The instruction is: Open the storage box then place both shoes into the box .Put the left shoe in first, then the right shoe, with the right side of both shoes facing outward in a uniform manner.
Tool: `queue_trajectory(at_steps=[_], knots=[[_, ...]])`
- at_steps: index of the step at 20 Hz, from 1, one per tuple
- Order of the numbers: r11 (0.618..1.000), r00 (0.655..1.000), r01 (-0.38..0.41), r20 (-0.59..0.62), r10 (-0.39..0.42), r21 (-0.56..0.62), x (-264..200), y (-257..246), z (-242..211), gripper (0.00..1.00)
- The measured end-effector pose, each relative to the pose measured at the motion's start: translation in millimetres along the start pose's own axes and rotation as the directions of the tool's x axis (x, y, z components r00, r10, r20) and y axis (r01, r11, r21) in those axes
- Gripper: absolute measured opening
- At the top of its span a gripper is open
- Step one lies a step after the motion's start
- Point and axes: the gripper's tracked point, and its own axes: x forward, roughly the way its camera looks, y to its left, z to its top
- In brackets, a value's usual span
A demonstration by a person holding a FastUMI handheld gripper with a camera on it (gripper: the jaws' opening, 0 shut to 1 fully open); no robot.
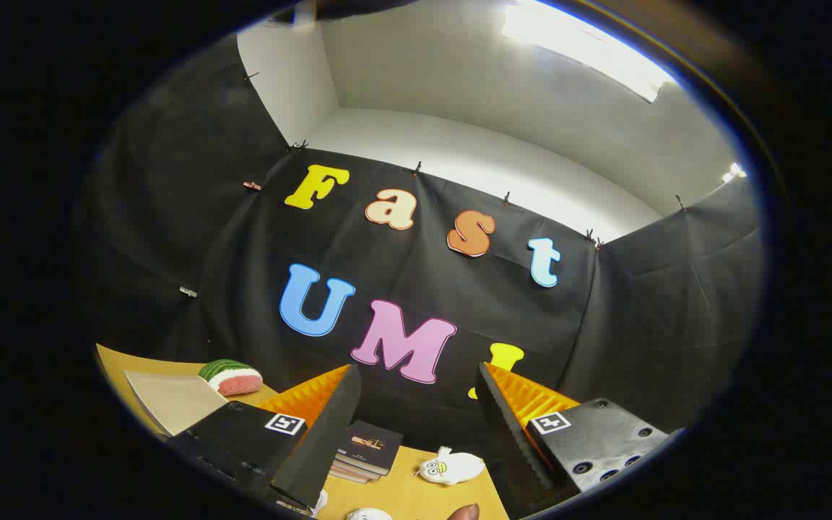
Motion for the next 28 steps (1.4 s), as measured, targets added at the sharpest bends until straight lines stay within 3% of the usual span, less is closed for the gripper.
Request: queue_trajectory(at_steps=[11,16,23,28], knots=[[1.000,1.000,0.027,-0.012,-0.027,0.003,3,-1,-1,0.97],[1.000,1.000,-0.009,-0.029,0.009,0.001,1,11,-3,0.97],[0.988,0.988,-0.133,-0.066,0.139,0.084,5,49,-11,0.97],[0.931,0.940,-0.265,-0.146,0.307,0.250,5,97,-40,0.97]])
